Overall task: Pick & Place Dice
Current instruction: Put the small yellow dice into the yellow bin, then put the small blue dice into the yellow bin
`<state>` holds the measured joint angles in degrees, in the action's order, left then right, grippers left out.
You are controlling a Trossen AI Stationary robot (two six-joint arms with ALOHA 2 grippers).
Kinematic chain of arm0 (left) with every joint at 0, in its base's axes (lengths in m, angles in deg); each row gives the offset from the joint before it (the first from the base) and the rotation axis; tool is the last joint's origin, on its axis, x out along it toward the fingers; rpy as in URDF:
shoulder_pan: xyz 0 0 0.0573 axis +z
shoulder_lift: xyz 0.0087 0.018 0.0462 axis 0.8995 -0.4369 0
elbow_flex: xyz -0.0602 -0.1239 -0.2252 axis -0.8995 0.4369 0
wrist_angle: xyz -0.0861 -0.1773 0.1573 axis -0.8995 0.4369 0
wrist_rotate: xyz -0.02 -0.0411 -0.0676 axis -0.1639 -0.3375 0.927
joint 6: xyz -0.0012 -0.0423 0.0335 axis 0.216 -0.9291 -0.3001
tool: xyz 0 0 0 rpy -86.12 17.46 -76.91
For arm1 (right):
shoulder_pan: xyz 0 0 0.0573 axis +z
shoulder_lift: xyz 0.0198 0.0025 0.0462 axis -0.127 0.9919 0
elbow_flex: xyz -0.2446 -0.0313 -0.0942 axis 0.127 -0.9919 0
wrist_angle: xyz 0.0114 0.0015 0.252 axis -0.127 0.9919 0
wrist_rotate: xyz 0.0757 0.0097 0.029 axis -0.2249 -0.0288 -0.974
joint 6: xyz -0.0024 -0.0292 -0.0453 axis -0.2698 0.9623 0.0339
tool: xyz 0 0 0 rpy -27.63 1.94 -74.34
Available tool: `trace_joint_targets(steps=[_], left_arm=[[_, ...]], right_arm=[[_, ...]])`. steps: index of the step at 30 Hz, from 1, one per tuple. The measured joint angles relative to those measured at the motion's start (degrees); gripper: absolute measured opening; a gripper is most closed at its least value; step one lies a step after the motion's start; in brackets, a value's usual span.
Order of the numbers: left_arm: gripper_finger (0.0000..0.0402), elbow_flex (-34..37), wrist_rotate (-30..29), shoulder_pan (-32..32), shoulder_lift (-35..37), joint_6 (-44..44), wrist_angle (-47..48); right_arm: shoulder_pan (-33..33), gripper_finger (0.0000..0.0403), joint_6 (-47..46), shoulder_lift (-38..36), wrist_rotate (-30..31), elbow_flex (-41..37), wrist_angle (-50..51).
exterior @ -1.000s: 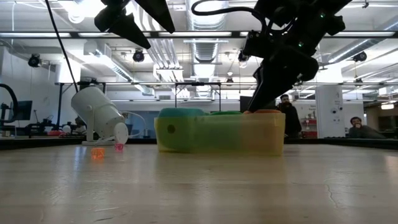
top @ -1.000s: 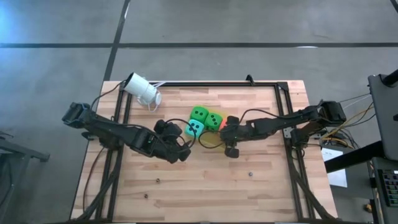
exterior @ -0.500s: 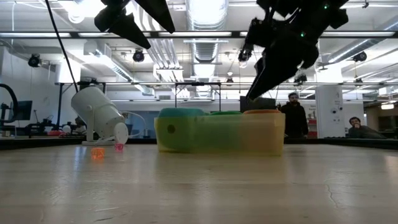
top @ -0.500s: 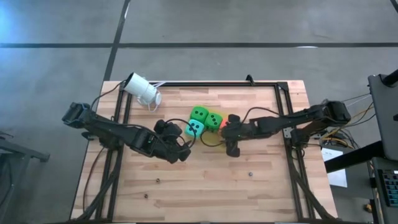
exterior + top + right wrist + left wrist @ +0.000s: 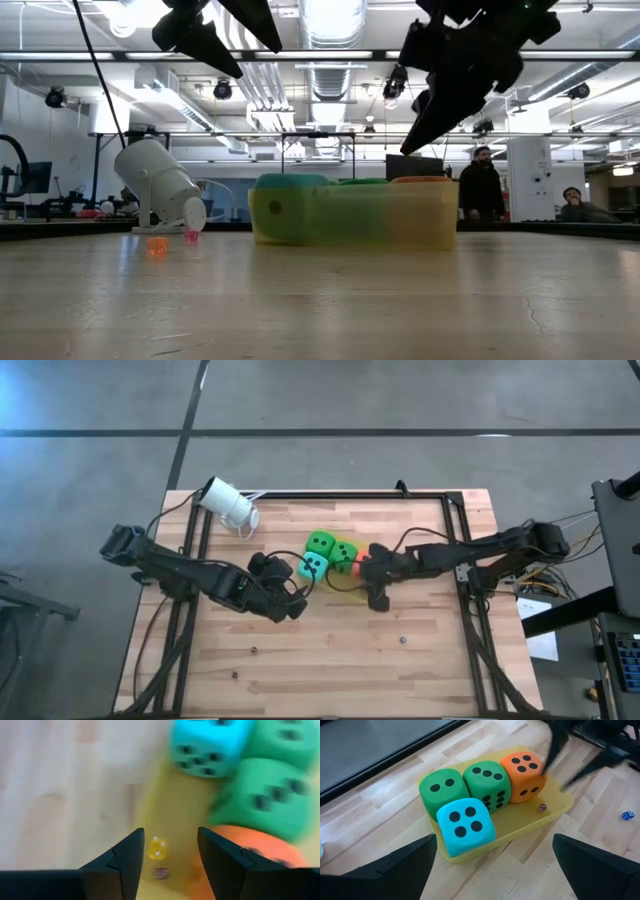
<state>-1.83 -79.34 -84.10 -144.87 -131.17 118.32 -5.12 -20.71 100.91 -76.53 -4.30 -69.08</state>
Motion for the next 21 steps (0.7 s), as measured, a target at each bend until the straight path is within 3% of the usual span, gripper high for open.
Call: trace_joint_targets(steps=[2,8,21], left_arm=[[0.0400,0.00,0.00,0.00,-0.01,0.01,-0.02],[0.0400,0.00,0.00,0.00,-0.01,0.01,-0.02],[0.0400,0.00,0.00,0.00,-0.01,0.03,0.00]], right_arm=[[-0.04,0.0175,0.87,0.81,-1.65,0.02,-0.22],[-0.16,0.0169,2.22,2.27,4.31,0.00,0.18],[0.21,0.0166,2.28,1.58,4.29,0.02,0.16]])
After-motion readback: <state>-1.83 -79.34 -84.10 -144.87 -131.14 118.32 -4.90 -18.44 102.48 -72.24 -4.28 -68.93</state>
